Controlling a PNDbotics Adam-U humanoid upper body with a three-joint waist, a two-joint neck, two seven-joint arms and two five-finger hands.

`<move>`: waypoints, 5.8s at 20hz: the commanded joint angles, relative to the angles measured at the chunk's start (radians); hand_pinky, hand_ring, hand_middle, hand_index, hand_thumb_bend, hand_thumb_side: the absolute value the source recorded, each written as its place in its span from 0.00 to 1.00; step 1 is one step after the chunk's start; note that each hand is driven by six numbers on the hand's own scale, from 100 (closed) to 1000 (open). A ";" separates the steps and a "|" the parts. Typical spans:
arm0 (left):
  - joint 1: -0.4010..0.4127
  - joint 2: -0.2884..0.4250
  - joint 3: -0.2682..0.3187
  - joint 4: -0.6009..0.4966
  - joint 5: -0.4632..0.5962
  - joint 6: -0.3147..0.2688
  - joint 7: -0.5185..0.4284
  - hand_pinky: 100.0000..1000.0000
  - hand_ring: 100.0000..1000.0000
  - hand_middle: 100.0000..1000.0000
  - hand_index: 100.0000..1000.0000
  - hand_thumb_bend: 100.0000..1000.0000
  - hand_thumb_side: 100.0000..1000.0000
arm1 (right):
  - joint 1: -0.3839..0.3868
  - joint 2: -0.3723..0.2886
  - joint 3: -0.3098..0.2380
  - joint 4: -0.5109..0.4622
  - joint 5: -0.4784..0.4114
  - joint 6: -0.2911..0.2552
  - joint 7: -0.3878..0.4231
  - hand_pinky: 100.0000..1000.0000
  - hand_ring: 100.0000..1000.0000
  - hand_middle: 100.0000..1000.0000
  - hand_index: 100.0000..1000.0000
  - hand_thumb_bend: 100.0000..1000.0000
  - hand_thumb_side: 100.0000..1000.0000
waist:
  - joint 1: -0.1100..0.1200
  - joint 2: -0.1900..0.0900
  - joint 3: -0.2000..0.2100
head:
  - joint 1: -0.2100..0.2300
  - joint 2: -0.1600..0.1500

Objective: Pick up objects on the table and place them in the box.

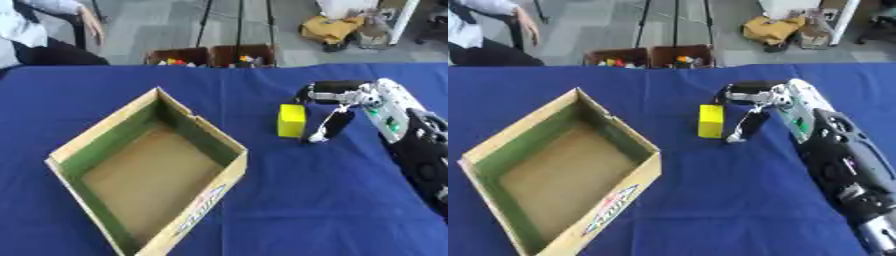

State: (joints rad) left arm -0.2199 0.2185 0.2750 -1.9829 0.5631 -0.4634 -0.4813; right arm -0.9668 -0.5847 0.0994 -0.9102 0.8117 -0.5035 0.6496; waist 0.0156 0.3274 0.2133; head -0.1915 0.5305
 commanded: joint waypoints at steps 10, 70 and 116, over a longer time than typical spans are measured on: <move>-0.011 0.007 -0.001 -0.017 -0.007 0.001 -0.006 0.74 0.68 0.87 0.97 0.00 1.00 | -0.023 -0.028 -0.002 -0.025 -0.010 -0.025 0.009 0.85 0.86 0.72 0.82 0.50 0.43 | -0.015 0.001 0.003 | -0.004 -0.008; -0.009 0.028 -0.009 -0.017 0.017 0.016 -0.002 0.74 0.68 0.87 0.97 0.00 1.00 | -0.095 -0.027 0.076 -0.483 -0.423 0.213 -0.096 0.46 0.46 0.13 0.32 0.00 0.00 | -0.030 -0.029 0.039 | -0.032 -0.016; -0.059 0.024 -0.028 -0.017 0.082 0.009 -0.008 0.74 0.68 0.87 0.96 0.00 1.00 | -0.060 0.316 0.211 -0.270 -0.096 0.047 -0.021 0.49 0.49 0.20 0.38 0.00 0.00 | -0.050 0.000 0.120 | -0.093 -0.032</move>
State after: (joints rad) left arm -0.2665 0.2198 0.2442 -1.9829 0.6415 -0.4529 -0.4879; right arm -1.0106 -0.2674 0.3093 -1.1741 0.7036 -0.4435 0.6321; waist -0.0244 0.3292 0.3332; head -0.2806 0.5082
